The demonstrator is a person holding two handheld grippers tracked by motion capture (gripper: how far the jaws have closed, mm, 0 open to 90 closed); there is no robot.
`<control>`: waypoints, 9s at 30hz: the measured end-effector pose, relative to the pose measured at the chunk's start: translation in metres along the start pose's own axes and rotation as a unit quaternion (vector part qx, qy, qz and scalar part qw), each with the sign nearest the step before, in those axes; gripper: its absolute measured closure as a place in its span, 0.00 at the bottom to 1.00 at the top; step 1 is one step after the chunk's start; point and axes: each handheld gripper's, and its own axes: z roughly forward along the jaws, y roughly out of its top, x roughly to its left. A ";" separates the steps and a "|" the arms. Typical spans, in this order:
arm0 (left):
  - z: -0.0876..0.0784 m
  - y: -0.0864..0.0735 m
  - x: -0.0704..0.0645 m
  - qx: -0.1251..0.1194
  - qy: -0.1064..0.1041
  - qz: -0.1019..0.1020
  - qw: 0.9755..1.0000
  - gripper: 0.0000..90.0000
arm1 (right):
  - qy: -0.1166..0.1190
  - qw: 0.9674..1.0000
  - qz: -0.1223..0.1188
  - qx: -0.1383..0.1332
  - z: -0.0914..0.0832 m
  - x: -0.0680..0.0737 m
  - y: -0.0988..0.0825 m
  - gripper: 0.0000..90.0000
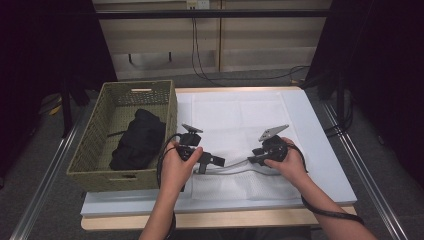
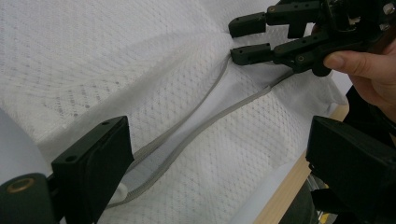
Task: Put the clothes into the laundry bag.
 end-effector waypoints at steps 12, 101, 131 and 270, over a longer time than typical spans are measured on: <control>0.001 0.000 -0.002 0.005 0.002 0.002 1.000 0.08 | 0.012 1.000 -0.015 0.011 -0.009 0.002 -0.008 0.71; 0.005 -0.001 -0.003 0.009 -0.002 0.003 1.000 0.08 | 0.087 0.995 0.037 -0.026 -0.027 0.011 0.016 0.99; 0.000 0.000 -0.003 0.000 -0.004 0.003 1.000 0.08 | 0.064 0.994 0.066 -0.052 -0.046 -0.009 0.045 1.00; -0.140 0.025 0.131 -0.052 0.181 -0.060 0.980 0.06 | 0.069 0.993 0.080 -0.056 -0.068 -0.026 0.063 1.00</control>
